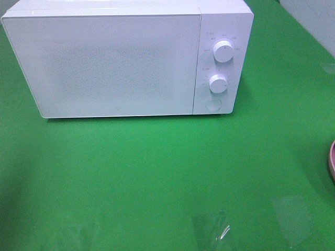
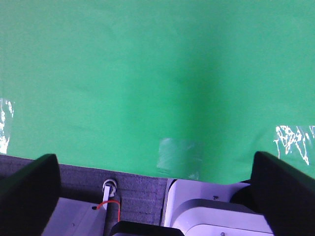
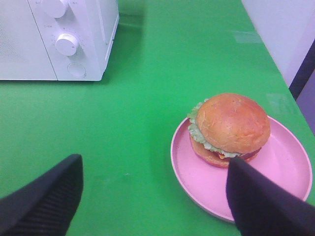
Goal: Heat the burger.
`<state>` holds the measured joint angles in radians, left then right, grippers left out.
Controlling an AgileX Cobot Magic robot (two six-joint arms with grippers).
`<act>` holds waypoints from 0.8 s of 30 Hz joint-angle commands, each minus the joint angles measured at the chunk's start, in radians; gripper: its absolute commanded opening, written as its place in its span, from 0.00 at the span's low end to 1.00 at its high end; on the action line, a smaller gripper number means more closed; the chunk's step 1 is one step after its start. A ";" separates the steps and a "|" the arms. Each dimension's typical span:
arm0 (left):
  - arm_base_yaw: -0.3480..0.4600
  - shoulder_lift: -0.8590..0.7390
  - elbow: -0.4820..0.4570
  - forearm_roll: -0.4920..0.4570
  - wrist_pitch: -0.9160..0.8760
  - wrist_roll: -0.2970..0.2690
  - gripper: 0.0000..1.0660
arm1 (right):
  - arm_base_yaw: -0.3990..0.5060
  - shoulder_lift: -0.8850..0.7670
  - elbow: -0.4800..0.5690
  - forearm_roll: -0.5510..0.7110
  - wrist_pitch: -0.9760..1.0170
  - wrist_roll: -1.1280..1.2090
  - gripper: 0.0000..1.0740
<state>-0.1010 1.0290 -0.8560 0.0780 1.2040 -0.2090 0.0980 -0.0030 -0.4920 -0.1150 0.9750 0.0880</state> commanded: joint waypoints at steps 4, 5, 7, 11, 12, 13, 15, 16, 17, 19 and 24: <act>0.000 -0.194 0.132 -0.001 -0.029 0.042 0.94 | -0.004 -0.028 0.001 -0.004 -0.011 -0.008 0.71; 0.000 -0.194 0.132 -0.001 -0.029 0.042 0.94 | -0.004 -0.028 0.001 -0.004 -0.011 -0.008 0.71; 0.000 -0.321 0.223 -0.004 -0.069 0.049 0.94 | -0.004 -0.028 0.001 -0.004 -0.011 -0.008 0.71; 0.000 -0.429 0.284 -0.004 -0.078 0.049 0.94 | -0.004 -0.028 0.001 -0.004 -0.011 -0.008 0.71; 0.000 -0.429 0.284 -0.004 -0.078 0.049 0.94 | -0.004 -0.028 0.001 -0.004 -0.011 -0.008 0.71; 0.000 -0.455 0.299 -0.004 -0.078 0.049 0.94 | -0.004 -0.028 0.001 -0.004 -0.011 -0.008 0.71; 0.000 -0.503 0.321 -0.004 -0.119 0.048 0.94 | -0.004 -0.028 0.001 -0.004 -0.011 -0.008 0.71; 0.000 -0.503 0.321 -0.004 -0.119 0.048 0.94 | -0.004 -0.028 0.001 -0.004 -0.011 -0.008 0.71; 0.000 -0.557 0.329 -0.012 -0.138 0.051 0.94 | -0.004 -0.028 0.001 -0.004 -0.011 -0.008 0.71; 0.000 -0.606 0.335 -0.009 -0.131 0.052 0.94 | -0.004 -0.028 0.001 -0.004 -0.011 -0.008 0.71; 0.000 -0.755 0.335 -0.057 -0.134 0.040 0.94 | -0.004 -0.028 0.001 -0.004 -0.011 -0.008 0.71</act>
<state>-0.1000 0.3450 -0.5240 0.0590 1.0820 -0.1630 0.0980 -0.0030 -0.4920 -0.1150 0.9750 0.0880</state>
